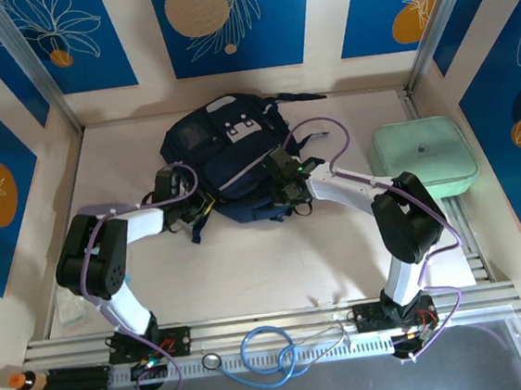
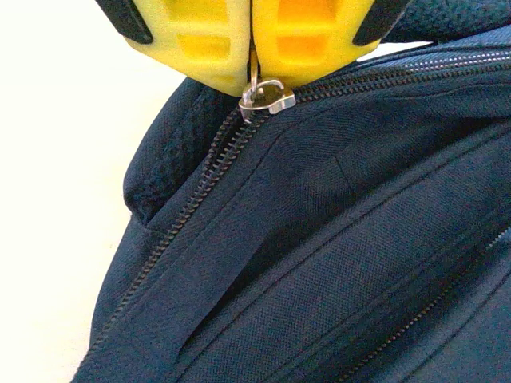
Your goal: Pack the student bag
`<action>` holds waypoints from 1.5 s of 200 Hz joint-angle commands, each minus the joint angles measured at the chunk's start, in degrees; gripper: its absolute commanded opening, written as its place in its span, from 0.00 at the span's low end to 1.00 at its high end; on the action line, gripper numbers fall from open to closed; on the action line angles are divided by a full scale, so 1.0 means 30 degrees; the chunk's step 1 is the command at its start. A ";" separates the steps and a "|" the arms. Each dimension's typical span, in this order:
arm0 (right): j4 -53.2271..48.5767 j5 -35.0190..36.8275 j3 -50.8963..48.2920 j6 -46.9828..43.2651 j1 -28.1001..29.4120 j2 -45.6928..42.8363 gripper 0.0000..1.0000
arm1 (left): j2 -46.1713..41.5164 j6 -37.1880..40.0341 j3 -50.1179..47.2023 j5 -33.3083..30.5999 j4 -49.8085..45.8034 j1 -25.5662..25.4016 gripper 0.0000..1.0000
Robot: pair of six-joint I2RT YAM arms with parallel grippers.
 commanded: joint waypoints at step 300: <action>0.8093 -0.9112 0.1507 -0.1664 0.3591 0.3226 0.00 | -0.1594 0.5317 0.2866 -0.2010 -0.7943 -0.0463 0.53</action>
